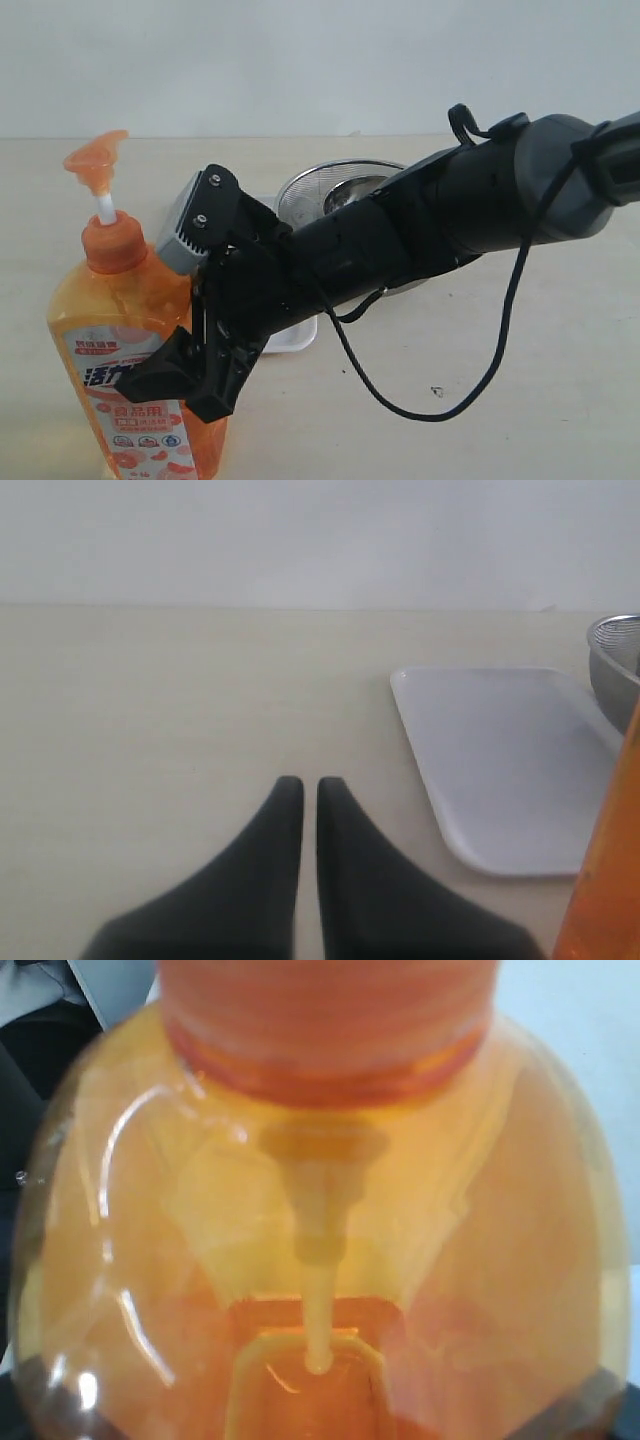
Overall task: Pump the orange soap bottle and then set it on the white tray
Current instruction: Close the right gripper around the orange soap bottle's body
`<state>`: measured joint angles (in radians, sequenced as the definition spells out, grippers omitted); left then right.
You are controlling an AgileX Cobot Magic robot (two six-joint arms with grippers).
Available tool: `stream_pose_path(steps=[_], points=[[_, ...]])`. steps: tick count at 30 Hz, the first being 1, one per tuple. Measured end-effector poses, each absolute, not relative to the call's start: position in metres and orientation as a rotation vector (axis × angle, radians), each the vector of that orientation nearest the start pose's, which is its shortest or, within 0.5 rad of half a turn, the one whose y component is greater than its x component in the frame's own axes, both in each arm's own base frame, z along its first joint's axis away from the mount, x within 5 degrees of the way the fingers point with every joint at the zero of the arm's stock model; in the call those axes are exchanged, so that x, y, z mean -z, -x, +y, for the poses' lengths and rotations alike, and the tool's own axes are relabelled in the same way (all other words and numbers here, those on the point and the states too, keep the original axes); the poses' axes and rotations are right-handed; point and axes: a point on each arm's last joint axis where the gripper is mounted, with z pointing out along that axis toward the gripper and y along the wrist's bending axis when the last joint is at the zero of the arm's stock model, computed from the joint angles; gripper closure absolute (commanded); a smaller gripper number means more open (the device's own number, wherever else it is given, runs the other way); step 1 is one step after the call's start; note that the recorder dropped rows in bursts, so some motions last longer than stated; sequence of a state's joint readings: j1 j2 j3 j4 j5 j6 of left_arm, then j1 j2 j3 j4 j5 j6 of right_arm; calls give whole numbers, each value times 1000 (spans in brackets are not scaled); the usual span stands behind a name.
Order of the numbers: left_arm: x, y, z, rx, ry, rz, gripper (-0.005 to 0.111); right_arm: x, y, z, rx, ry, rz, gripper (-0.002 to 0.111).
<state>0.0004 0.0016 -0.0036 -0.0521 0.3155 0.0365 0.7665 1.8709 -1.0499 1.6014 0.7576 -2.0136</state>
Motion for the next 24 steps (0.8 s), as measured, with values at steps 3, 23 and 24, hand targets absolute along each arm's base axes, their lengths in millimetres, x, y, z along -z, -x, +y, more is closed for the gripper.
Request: stream_pose_path(steps=[3, 23, 24], points=[[-186, -54, -1, 24, 0, 1797, 102, -187, -224, 303, -1052, 1560, 1624, 106], [-186, -54, -1, 24, 0, 1797, 102, -187, -224, 302, -973, 1648, 1512, 108], [-186, -54, -1, 24, 0, 1797, 102, -189, -224, 302, -963, 1656, 1502, 108]])
